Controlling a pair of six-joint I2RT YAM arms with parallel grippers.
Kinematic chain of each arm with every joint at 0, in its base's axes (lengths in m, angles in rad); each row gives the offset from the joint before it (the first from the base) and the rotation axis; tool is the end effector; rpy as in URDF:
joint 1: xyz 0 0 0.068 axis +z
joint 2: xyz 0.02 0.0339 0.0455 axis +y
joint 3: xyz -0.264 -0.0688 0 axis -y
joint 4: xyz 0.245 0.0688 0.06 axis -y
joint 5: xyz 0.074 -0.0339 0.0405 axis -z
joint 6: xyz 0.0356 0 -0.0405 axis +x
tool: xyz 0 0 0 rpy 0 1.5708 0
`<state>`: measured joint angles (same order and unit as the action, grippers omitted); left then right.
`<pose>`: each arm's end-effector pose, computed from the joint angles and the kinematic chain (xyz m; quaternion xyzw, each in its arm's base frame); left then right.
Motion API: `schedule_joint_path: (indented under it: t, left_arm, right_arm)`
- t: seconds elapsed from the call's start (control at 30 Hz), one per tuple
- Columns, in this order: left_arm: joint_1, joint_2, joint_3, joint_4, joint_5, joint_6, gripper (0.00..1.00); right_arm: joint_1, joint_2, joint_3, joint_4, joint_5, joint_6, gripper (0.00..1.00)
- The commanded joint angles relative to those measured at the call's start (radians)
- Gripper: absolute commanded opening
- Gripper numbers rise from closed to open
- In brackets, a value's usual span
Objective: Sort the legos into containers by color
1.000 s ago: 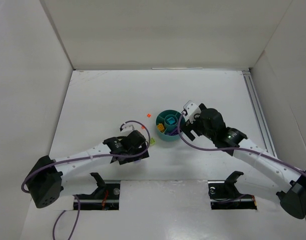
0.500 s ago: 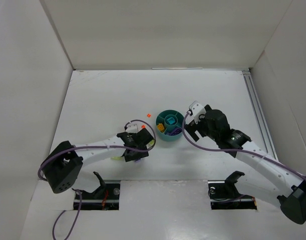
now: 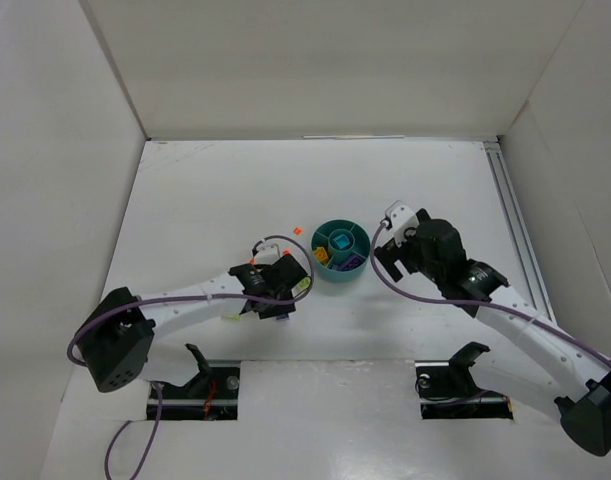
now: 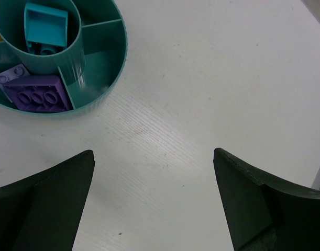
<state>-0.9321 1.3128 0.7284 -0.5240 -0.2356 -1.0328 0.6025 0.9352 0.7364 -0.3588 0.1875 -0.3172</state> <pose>0.1489 -0.1866 0.1864 -0.0755 0.9641 -0.1258 0.2215 0.1749 0.1123 0.2787 -0.3457 0.8003 -0.0123 0.4898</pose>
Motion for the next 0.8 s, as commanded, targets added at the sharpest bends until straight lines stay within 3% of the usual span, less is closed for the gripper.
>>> schedule_joint_path:
  t: [0.0,0.17,0.4,0.47,0.63,0.77]
  left_arm:
    - [-0.039,-0.055,0.086,0.008,-0.028,0.052,0.20]
    - [-0.093,-0.084,0.176,0.129,-0.142,0.178,0.20]
    - [-0.102,-0.055,0.201,0.476,-0.185,0.348,0.21]
    - [-0.112,-0.038,0.201,0.530,-0.197,0.365,0.21]
    - [-0.182,0.019,0.192,0.665,-0.382,0.388,0.22]
    - [-0.194,0.062,0.204,0.757,-0.395,0.409,0.22]
  right_arm:
    - [-0.007,-0.054,-0.008,0.015,0.010,0.026,1.00]
    - [-0.026,-0.093,-0.031,0.027,0.010,0.026,1.00]
    - [-0.044,-0.139,-0.040,0.037,0.020,0.026,1.00]
    - [-0.044,-0.148,-0.040,0.037,0.020,0.026,1.00]
    - [-0.053,-0.148,-0.040,0.037,0.020,0.026,1.00]
    - [-0.053,-0.148,-0.040,0.037,0.020,0.026,1.00]
